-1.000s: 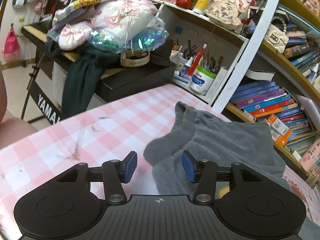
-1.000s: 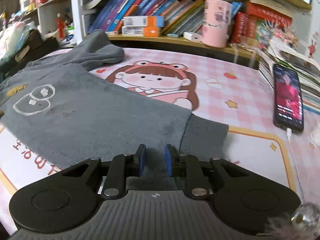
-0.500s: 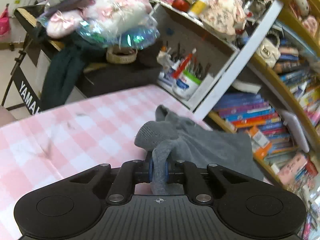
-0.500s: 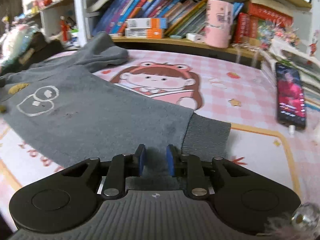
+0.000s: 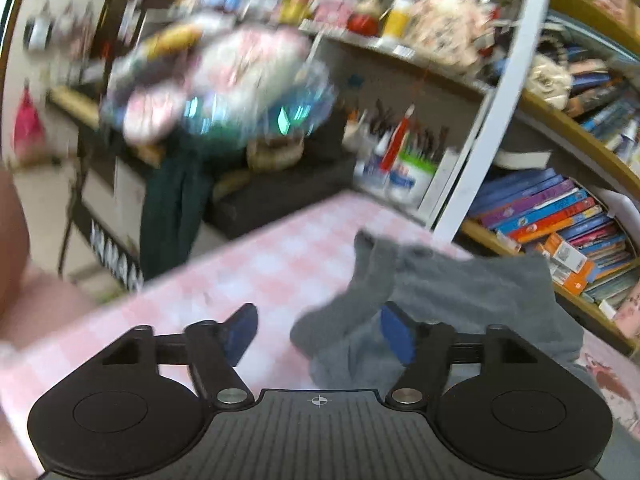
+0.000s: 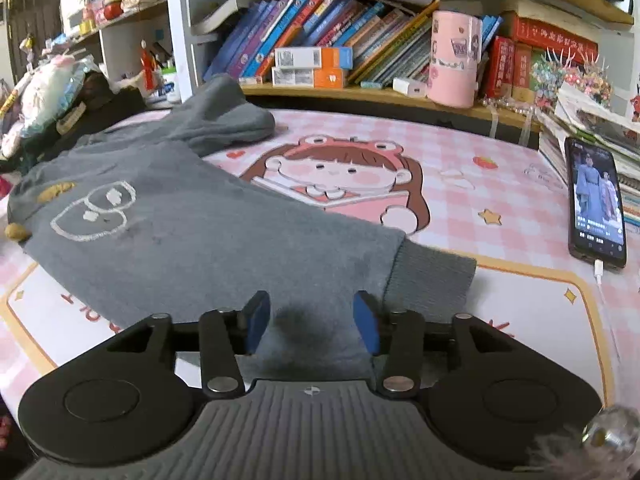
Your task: Fold clothes
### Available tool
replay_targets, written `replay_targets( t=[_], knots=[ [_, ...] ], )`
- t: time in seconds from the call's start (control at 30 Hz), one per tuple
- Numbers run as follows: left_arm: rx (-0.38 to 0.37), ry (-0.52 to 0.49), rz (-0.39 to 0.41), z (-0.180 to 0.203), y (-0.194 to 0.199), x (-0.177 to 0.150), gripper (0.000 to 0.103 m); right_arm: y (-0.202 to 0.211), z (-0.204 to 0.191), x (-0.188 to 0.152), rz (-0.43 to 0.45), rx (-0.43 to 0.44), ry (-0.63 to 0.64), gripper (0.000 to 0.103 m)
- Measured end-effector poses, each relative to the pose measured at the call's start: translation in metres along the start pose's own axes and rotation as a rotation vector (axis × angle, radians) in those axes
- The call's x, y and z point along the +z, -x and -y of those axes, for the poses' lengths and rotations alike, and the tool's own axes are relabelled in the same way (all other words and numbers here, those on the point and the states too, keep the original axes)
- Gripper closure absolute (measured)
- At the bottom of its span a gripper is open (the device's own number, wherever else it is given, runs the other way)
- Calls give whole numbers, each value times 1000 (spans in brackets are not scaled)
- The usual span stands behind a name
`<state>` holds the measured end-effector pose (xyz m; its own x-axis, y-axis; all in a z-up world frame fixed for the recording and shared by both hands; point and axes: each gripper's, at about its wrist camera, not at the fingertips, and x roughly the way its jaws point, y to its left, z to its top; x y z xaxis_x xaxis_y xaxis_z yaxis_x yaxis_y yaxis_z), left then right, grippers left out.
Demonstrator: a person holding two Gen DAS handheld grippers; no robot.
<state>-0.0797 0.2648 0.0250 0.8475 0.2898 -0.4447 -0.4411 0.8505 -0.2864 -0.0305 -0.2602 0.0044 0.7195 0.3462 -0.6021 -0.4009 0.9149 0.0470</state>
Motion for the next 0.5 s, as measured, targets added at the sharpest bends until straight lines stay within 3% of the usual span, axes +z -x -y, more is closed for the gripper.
replay_targets(
  t=[0.23,0.33,0.5],
  knots=[
    [-129,-129,21,46,10,-4,8,3,-8,10,69,3,-8,27],
    [-192,-185,-4,70,3,-12,5,2,-10,14,87,3,-20,22],
    [-234,-291,-23,102,-7,-25,2,-6,-11,18,89,-2,-43,18]
  ],
)
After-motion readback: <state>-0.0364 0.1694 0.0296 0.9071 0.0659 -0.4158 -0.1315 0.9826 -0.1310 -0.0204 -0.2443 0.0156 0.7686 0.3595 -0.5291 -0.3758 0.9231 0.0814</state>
